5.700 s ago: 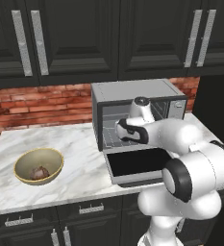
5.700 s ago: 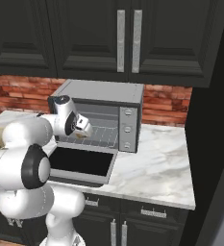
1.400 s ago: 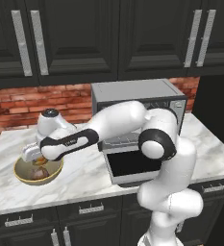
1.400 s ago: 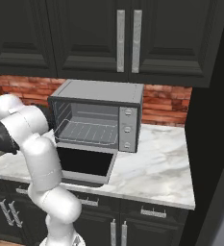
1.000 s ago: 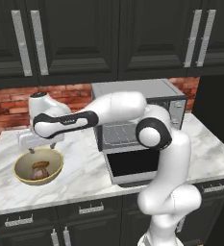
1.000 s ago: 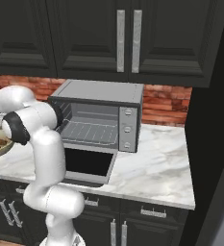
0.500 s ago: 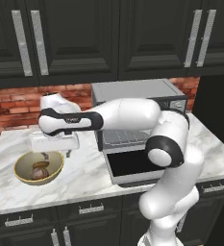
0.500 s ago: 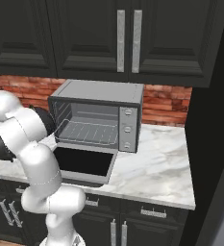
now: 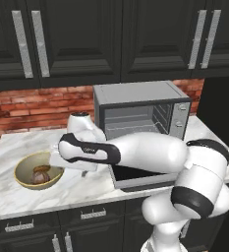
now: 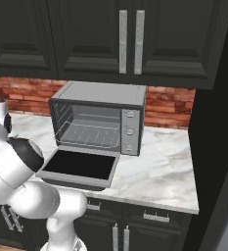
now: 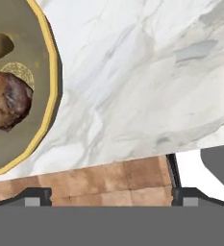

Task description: Pick up the heated bread from the toaster oven and place it in the bowl. Then move the bread bowl to the dining counter.

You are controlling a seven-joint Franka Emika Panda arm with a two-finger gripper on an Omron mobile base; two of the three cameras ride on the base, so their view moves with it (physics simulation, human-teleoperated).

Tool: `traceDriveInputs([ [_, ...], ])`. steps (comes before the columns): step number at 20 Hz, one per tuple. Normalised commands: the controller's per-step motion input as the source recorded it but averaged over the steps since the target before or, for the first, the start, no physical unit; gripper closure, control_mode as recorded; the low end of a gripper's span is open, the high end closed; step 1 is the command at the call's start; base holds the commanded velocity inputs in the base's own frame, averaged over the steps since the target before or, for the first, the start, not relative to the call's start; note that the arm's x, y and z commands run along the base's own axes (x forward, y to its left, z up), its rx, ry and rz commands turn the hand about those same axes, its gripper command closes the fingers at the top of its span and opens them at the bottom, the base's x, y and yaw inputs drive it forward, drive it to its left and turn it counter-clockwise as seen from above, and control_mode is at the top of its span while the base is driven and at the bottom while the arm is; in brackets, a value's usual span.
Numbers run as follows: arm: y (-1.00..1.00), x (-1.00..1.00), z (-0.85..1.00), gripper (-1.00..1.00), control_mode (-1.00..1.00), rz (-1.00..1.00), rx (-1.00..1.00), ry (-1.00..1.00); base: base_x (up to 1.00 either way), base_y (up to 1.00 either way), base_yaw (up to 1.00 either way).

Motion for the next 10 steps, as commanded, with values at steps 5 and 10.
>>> traceDriveInputs([
  [5, 0.36, 0.32, 0.0, -1.0, -1.0, 0.0, 0.0, 0.0, 0.0, 0.0, 0.0],
  [10, 0.44, 0.3, -0.01, -1.0, -1.0, -0.01, 0.0, 0.0, 0.0, 0.0, 0.0],
])
